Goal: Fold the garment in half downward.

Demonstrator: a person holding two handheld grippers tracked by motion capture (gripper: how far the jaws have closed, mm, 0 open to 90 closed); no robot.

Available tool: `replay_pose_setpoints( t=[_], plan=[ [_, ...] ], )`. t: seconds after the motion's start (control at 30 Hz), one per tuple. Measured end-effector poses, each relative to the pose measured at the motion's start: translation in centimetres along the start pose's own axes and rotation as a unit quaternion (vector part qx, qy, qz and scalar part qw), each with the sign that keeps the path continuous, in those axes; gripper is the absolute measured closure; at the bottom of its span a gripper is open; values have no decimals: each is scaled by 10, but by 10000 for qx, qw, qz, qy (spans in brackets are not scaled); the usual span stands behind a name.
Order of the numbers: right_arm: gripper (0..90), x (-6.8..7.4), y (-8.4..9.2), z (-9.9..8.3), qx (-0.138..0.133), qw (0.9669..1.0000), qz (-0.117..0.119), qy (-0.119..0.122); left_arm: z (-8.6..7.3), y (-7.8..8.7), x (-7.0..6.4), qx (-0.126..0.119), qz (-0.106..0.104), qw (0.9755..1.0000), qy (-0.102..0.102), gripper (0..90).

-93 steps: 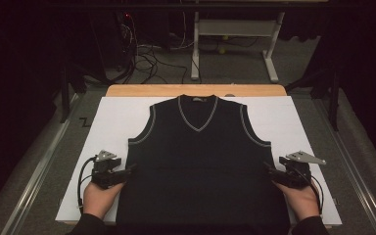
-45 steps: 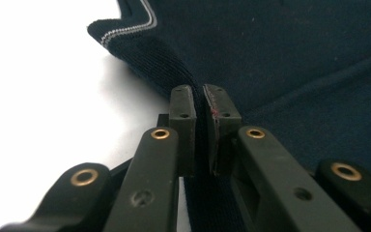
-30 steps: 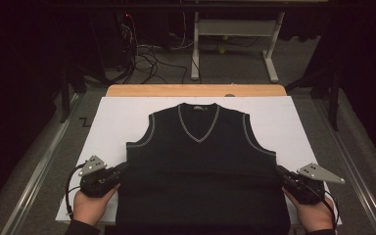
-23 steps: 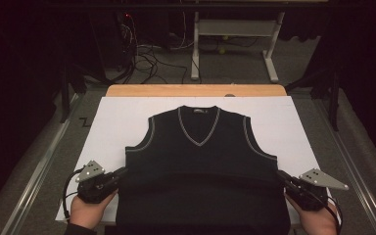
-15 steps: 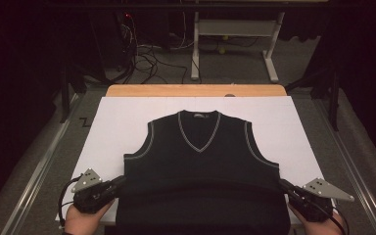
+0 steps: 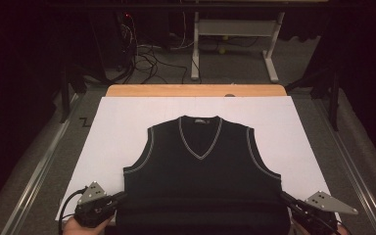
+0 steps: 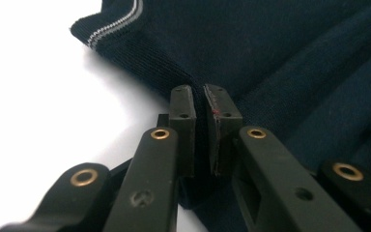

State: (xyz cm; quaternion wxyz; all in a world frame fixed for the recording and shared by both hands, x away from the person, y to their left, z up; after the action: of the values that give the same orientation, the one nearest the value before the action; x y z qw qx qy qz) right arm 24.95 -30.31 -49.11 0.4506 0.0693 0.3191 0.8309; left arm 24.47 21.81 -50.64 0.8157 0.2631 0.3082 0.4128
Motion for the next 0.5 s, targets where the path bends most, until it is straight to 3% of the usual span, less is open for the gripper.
replay_pose_setpoints(
  t=[0.33,0.43,0.5],
  plan=[
    [862,2,1,-5,64,10000,55,32,-5,0,2,56,-28,10000,49,769],
    [838,2,0,-6,70,9999,89,5,-4,-1,3,1,-49,9999,112,705],
    [726,2,-1,-6,47,9999,74,-81,-2,0,8,-213,-186,9991,312,564]
  ],
)
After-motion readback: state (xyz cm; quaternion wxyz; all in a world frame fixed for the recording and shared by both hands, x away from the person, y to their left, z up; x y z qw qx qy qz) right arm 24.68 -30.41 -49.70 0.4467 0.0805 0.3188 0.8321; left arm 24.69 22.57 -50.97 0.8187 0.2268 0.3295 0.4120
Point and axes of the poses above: each handheld gripper's, and its own axes: y roughly backward along the jaws, z roughly out of its top, x roughly to its left, the point moved 6 cm from there along -y, roughly forward along the jaws, and after that the axes turned 11 degrees about y, right-handed, at the moved point
